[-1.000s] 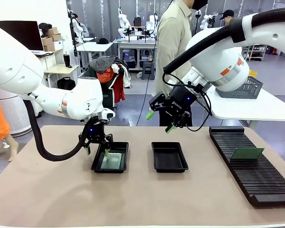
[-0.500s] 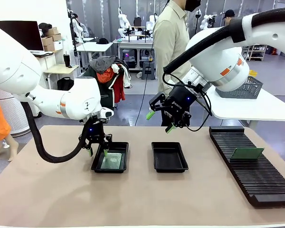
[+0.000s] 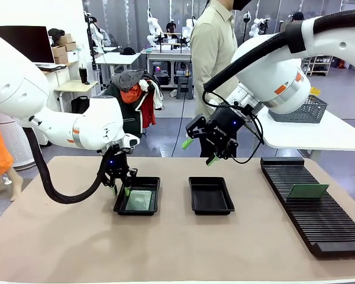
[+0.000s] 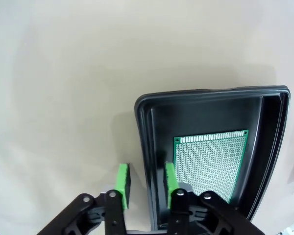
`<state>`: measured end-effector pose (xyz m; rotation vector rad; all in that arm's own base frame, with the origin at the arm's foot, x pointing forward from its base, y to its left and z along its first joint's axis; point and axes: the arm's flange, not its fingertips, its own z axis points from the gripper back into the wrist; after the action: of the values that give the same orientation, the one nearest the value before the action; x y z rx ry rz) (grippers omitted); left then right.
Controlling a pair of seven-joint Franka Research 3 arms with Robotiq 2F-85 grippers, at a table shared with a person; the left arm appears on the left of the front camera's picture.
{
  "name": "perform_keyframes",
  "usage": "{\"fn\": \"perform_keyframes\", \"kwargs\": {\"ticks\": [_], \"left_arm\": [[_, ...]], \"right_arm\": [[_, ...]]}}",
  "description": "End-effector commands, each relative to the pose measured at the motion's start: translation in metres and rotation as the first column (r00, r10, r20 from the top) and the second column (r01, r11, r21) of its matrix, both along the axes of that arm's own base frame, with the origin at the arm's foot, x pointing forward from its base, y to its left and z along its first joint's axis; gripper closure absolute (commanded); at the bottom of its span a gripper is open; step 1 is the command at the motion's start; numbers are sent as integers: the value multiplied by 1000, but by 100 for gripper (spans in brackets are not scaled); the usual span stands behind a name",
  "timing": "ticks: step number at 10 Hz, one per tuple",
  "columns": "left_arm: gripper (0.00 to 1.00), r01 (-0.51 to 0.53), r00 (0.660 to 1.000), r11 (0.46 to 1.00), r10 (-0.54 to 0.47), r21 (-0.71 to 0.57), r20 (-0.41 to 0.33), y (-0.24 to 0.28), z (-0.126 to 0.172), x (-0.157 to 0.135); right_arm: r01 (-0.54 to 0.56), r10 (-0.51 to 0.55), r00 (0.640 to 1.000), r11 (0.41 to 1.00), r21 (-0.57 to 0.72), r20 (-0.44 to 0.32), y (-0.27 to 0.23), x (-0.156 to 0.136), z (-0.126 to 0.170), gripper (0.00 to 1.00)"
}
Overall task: Inspect and transfer BCBs to ESD trays.
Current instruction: Pick up the ESD tray and place it on the left side of the table.
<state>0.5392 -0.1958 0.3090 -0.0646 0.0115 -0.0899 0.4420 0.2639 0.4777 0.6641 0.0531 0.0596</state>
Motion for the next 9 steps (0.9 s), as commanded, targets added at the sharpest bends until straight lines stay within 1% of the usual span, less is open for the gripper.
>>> {"fn": "perform_keyframes", "kwargs": {"ticks": [1, 2, 3, 4, 7, 9], "left_arm": [[69, -31, 999, 1000, 31, -6, 26, 4, 0, -9], [73, -31, 999, 1000, 31, -3, 25, 4, 0, -9], [79, -33, 999, 999, 33, -4, 25, 5, -1, -9], [83, -33, 999, 999, 34, -7, 27, 5, -1, -9], [100, -36, 999, 999, 36, -12, 25, 4, -5, -8], [100, -42, 999, 999, 43, -13, 29, 3, -6, -9]], "right_arm": [[12, -12, 1000, 1000, -18, -7, 2, 3, 1, 0], [12, -12, 1000, 1000, -18, -7, 2, 3, 1, 0], [12, -12, 1000, 1000, -18, -7, 2, 3, 1, 0], [12, -12, 1000, 1000, -18, -7, 2, 3, 1, 0], [12, -12, 1000, 1000, -18, -7, 2, 3, 1, 0], [12, -12, 1000, 1000, -18, -7, 2, 3, 1, 0]]}}
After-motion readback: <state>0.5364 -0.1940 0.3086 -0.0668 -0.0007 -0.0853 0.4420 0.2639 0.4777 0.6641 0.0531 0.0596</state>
